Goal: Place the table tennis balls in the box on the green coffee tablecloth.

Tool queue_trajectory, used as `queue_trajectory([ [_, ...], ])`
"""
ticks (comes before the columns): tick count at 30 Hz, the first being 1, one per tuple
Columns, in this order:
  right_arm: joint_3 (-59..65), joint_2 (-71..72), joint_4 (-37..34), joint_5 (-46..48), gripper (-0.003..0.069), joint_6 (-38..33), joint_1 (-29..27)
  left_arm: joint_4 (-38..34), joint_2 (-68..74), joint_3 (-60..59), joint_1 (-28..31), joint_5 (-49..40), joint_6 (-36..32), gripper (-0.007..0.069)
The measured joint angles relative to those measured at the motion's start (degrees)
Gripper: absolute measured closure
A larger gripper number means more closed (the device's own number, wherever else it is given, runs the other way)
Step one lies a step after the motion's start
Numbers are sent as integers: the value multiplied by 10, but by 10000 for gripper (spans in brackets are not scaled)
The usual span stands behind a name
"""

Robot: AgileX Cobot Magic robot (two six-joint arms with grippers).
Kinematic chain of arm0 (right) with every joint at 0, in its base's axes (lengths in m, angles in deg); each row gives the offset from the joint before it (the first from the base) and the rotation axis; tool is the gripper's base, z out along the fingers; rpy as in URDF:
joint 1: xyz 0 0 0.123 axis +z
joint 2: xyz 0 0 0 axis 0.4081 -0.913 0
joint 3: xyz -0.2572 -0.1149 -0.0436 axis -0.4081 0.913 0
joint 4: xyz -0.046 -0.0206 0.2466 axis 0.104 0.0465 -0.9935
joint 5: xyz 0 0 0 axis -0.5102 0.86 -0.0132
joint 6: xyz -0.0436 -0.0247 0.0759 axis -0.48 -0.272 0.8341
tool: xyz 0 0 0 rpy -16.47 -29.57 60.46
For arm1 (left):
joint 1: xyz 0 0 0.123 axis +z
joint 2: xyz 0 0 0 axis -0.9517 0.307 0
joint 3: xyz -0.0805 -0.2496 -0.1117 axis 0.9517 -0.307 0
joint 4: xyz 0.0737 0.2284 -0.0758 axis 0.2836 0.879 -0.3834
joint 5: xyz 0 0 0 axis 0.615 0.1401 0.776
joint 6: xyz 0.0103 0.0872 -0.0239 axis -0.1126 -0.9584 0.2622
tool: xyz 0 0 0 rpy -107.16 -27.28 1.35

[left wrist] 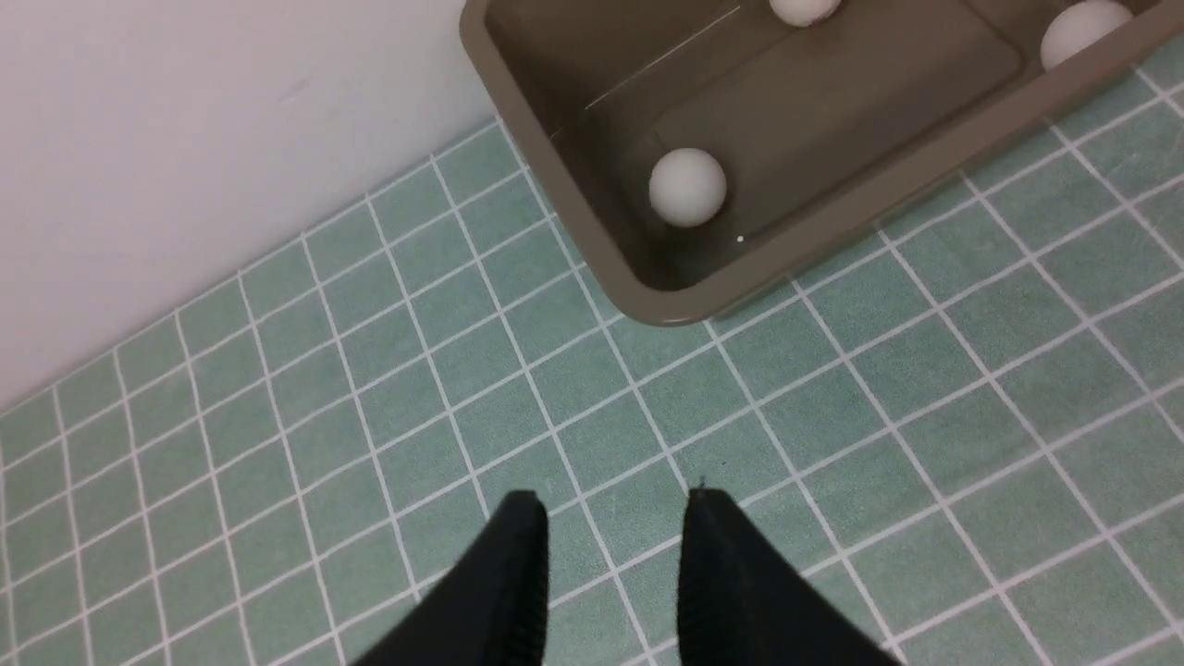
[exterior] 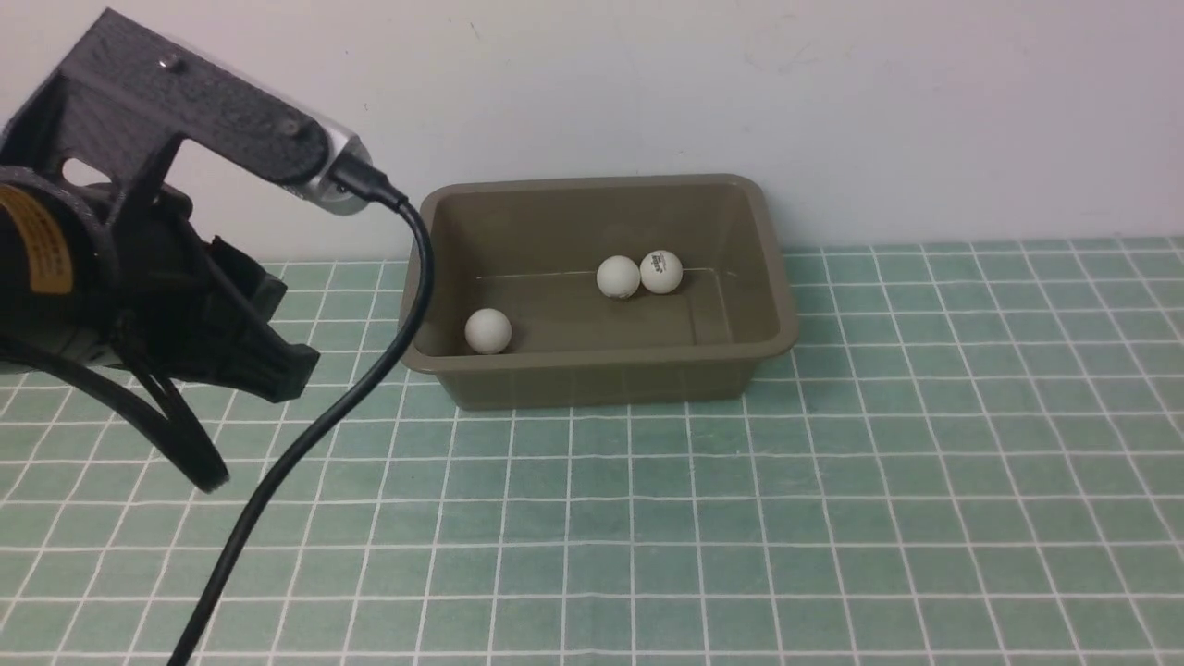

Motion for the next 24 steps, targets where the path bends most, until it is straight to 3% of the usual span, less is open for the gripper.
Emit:
queue_trajectory([
  [5, 11, 59, 0, 1, 303, 21, 0, -8, 5, 0, 0, 2, 0, 440],
  [14, 13, 82, -17, 14, 303, 119, 0, -13, 20, -10, 0, 37, 0, 440],
  [24, 85, 82, -6, -111, 303, 149, 0, -13, 48, -10, 0, 76, 0, 440],
])
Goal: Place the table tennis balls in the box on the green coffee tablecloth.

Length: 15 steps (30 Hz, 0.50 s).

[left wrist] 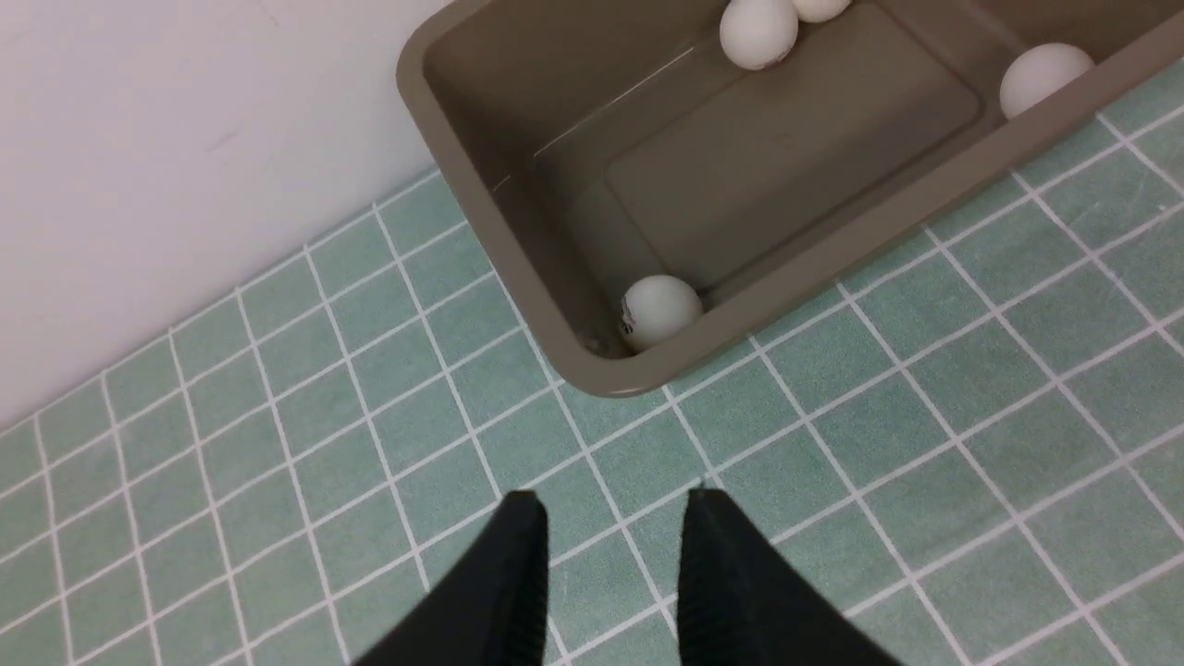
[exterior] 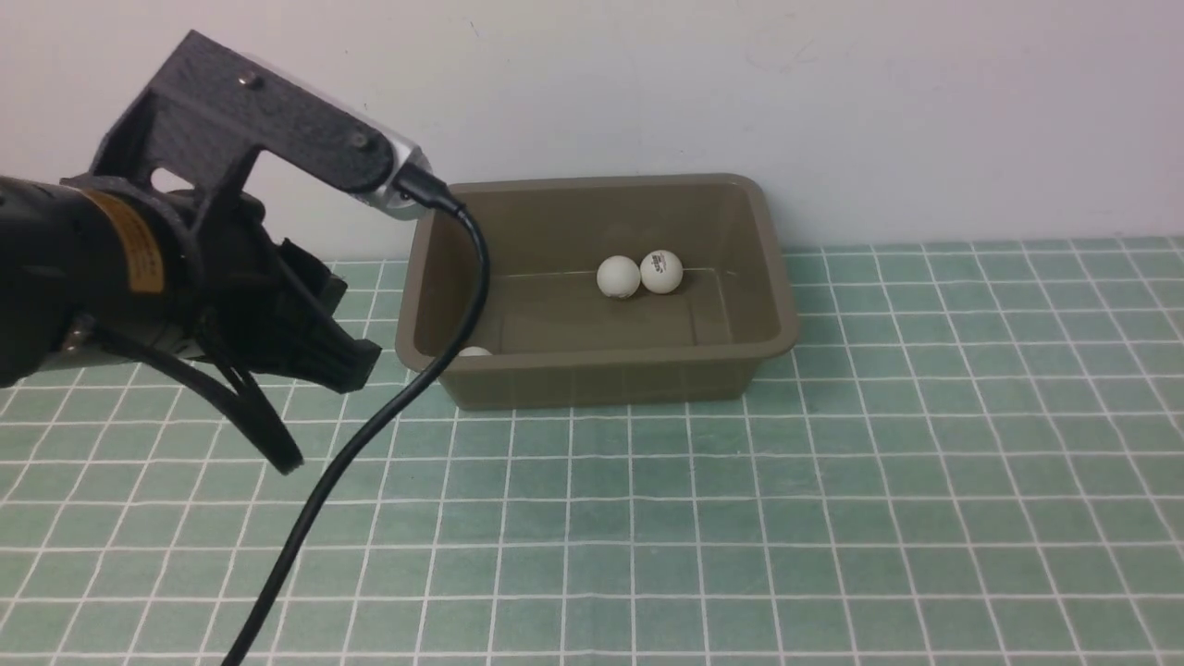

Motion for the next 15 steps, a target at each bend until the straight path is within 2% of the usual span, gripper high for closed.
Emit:
queue_trajectory([
  [5, 28, 0, 1, -13, 303, 0, 0, 0, 2, -1, 0, 3, 0, 440],
  [15, 46, 0, 1, 49, 303, 0, 0, 0, 2, -1, 0, 29, 0, 440],
])
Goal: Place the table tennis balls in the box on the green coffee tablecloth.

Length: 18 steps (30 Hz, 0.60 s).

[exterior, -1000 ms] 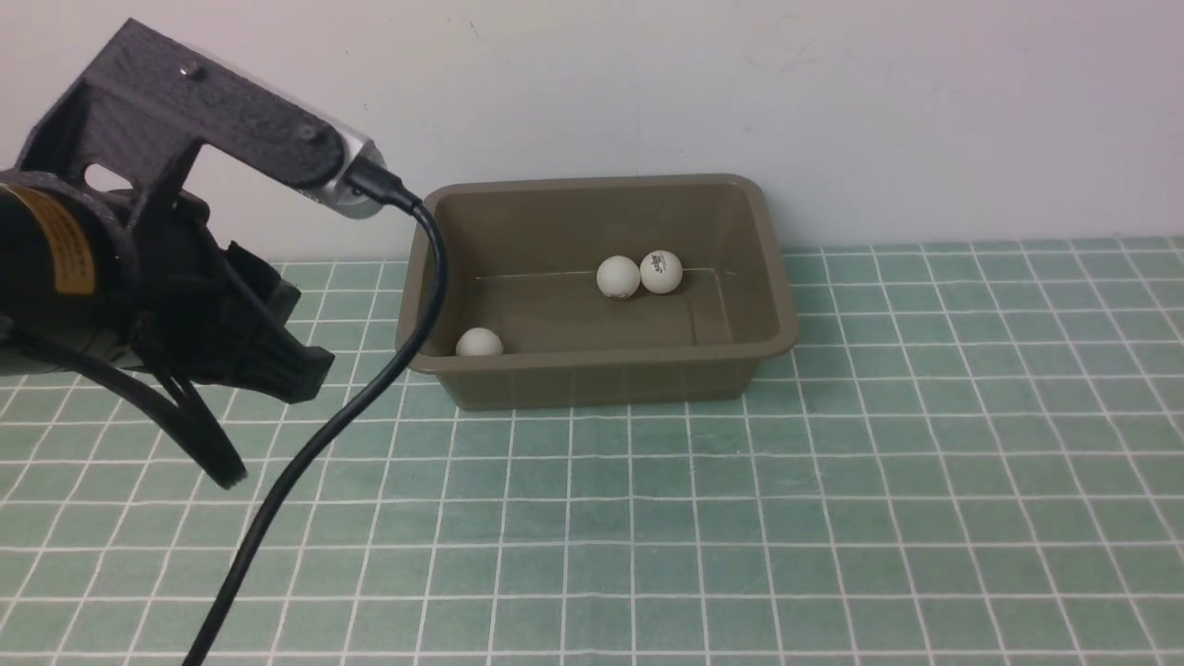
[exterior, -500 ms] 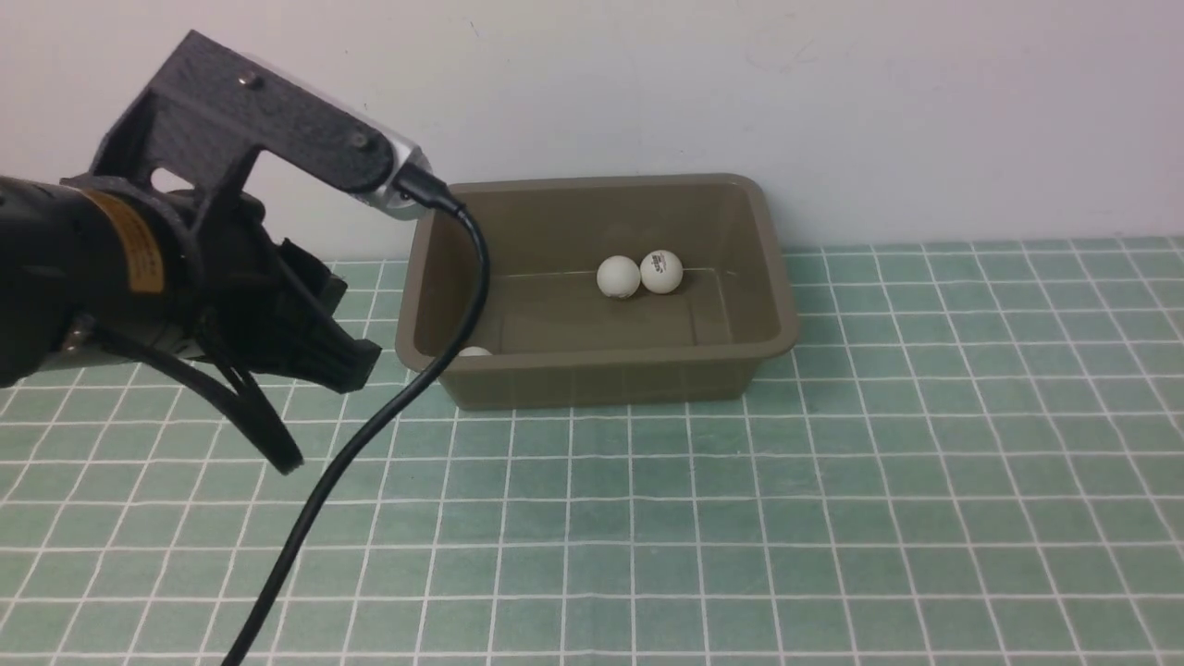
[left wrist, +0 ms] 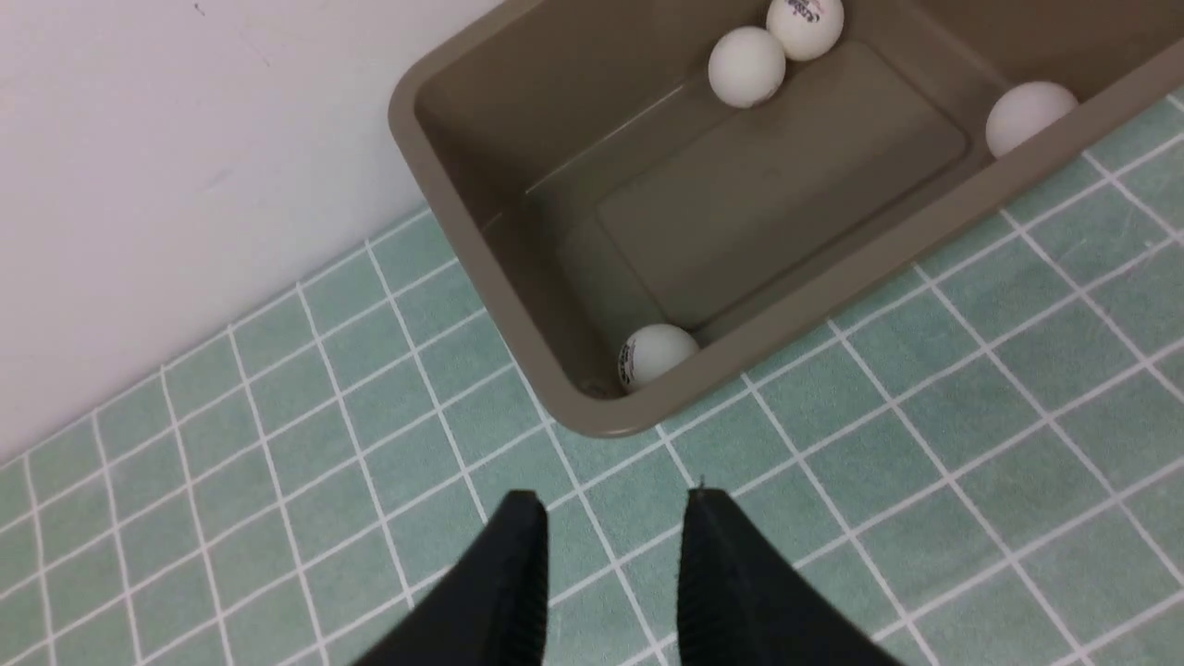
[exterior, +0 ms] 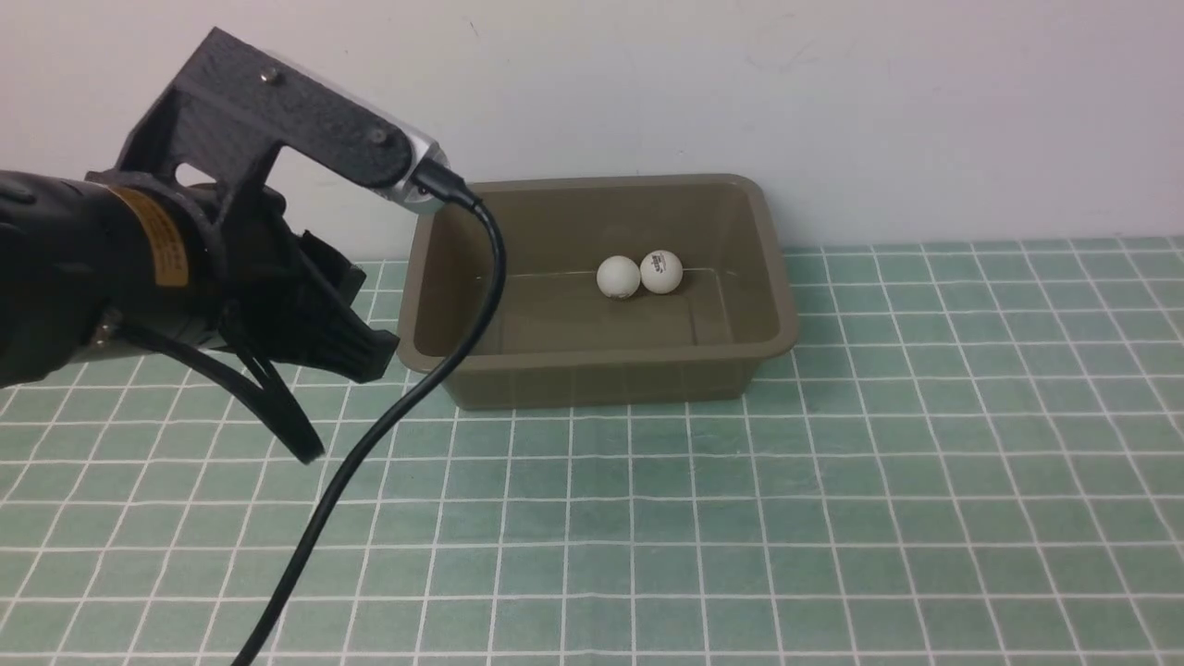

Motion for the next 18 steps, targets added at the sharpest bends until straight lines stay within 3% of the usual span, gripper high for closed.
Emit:
queue_trajectory([
  [18, 40, 12, 6, 11, 303, 2, 0, -11, 0, 0, 0, 14, 0, 440],
])
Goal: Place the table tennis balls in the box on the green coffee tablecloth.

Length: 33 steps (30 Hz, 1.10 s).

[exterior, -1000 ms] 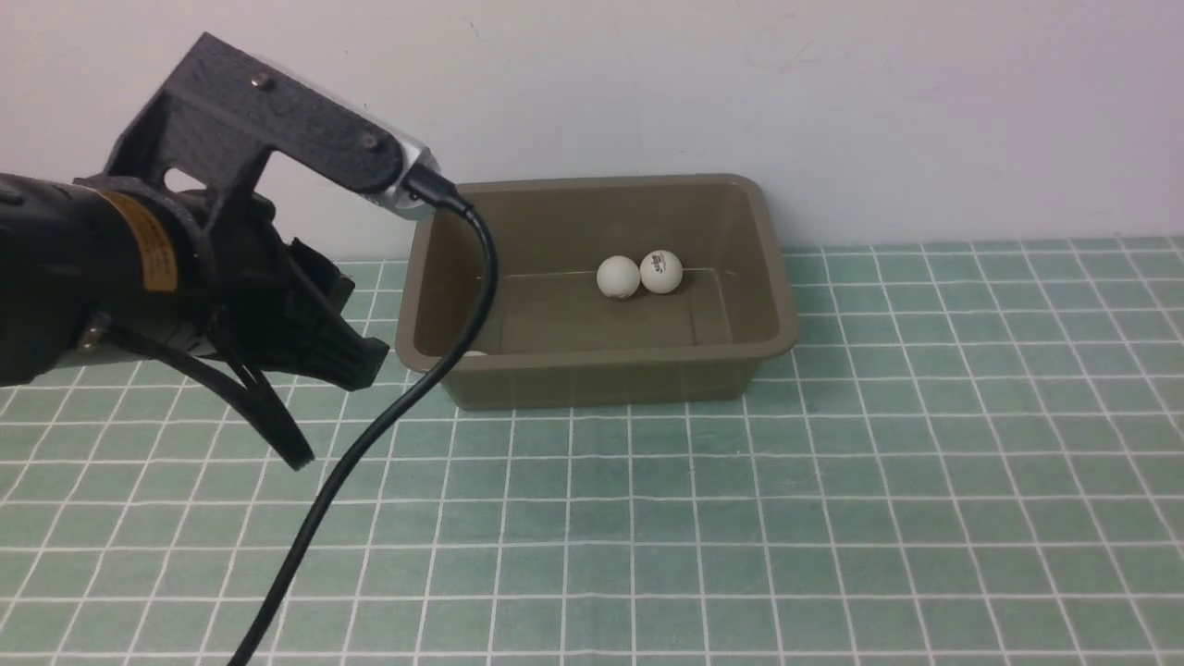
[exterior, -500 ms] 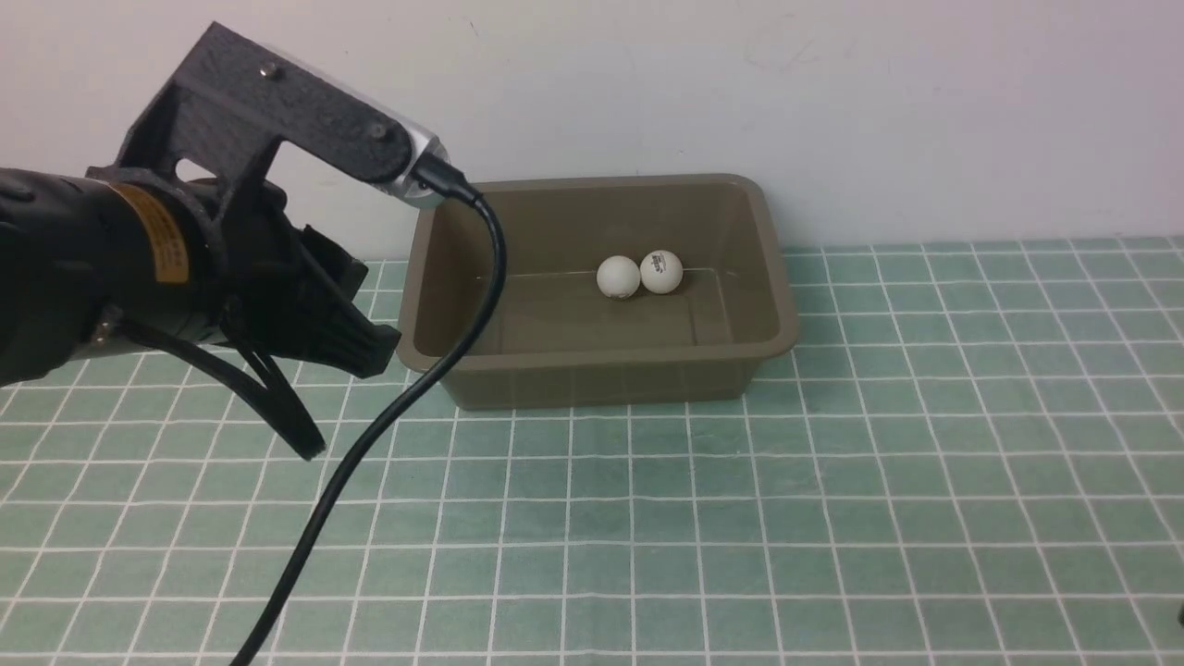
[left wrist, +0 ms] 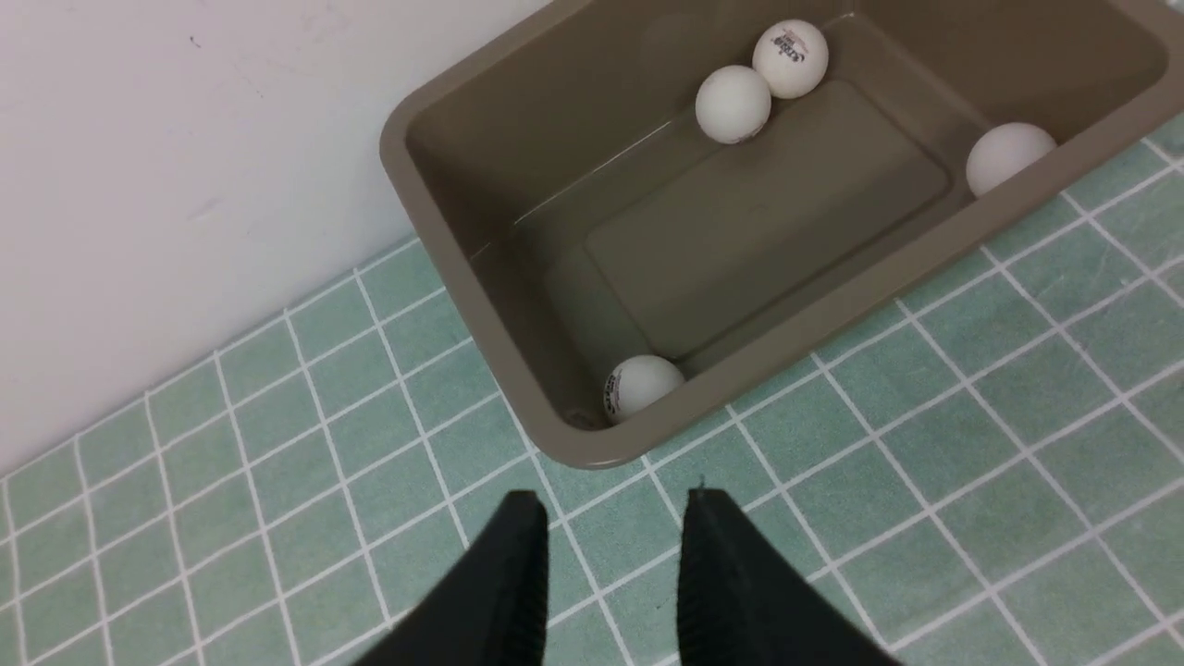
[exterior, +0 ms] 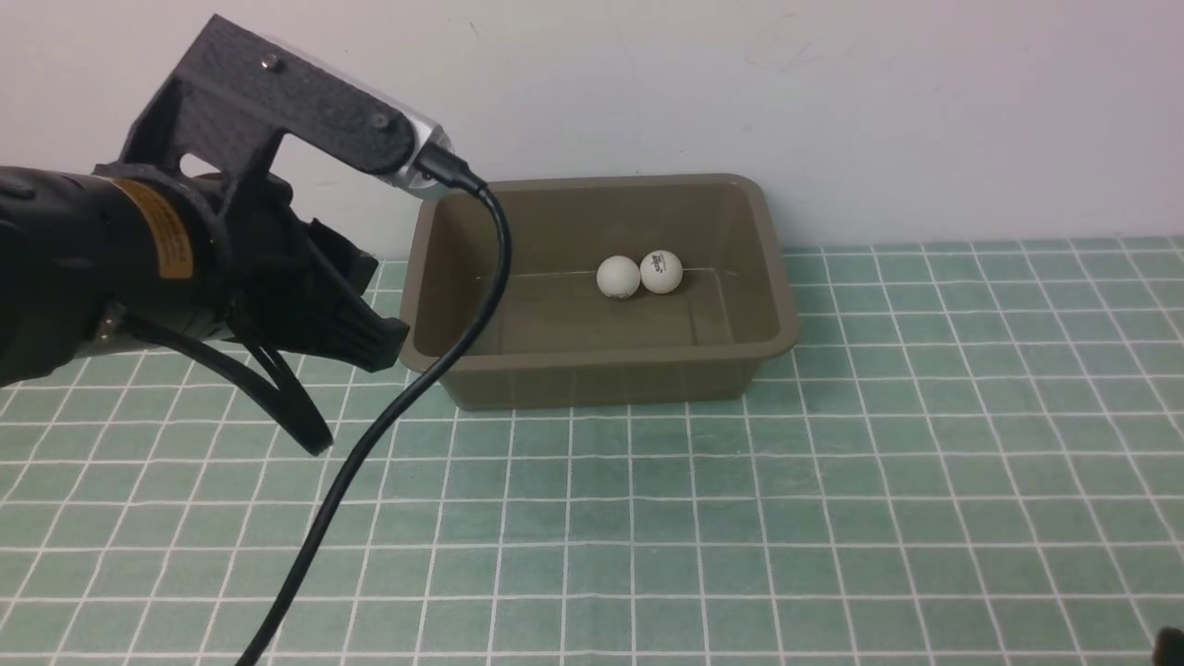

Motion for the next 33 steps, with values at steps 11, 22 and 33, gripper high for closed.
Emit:
queue_trajectory([
  [11, 63, 54, 0, -22, 303, 0, -1, 0, 0, 0, 0, 1, 1, 440],
  [22, 87, 55, 0, -72, 303, 2, -3, 0, 0, 0, 0, 1, 1, 440],
  [33, 87, 55, 0, -75, 303, 2, -3, -2, 0, 0, 0, 12, 1, 440],
])
